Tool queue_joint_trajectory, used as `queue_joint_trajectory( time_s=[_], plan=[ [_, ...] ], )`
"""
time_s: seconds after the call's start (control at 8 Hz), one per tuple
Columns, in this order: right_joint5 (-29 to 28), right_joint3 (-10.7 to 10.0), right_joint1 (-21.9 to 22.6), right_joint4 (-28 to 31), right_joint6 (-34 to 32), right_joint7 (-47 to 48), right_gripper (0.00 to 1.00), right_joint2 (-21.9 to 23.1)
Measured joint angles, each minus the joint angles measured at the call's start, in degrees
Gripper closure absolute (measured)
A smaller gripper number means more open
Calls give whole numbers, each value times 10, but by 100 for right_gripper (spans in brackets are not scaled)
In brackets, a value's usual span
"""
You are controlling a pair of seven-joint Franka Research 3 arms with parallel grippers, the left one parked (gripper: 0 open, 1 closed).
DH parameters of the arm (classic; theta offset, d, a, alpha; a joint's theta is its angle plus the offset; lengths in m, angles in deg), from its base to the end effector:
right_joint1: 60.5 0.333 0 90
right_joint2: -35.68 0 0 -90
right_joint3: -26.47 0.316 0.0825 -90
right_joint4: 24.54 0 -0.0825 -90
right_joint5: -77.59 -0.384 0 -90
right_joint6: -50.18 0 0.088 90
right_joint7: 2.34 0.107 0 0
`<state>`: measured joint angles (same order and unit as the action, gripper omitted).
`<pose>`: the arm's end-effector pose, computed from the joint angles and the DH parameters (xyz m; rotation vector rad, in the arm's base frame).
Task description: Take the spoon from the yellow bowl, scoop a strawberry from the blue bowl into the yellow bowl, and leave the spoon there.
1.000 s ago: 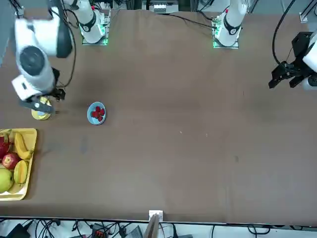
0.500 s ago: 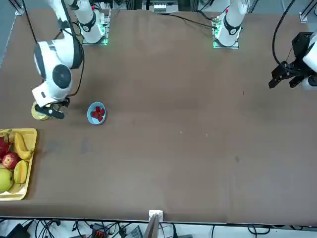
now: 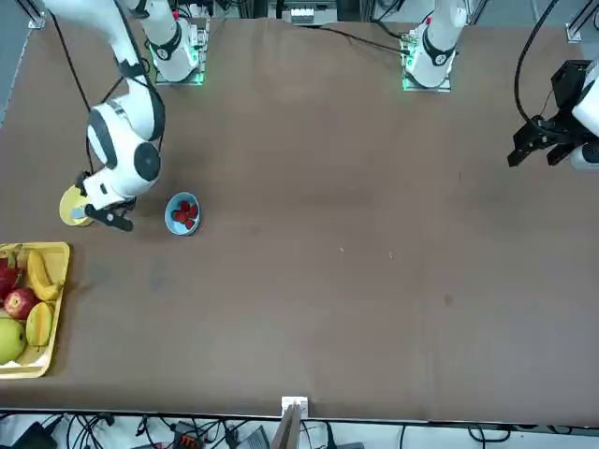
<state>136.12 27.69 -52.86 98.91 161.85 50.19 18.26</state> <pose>0.5315 0.0251 0.2475 2.2086 -0.1133 0.0280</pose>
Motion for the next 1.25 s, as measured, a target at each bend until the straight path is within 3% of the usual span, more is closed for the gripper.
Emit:
queue_joint_trajectory(
  time_s=[0.62,1.25],
  plan=[
    [90,-7,0,0,-9,67,3,-63],
    [138,-8,0,-2,-45,75,3,-86]
  ],
)
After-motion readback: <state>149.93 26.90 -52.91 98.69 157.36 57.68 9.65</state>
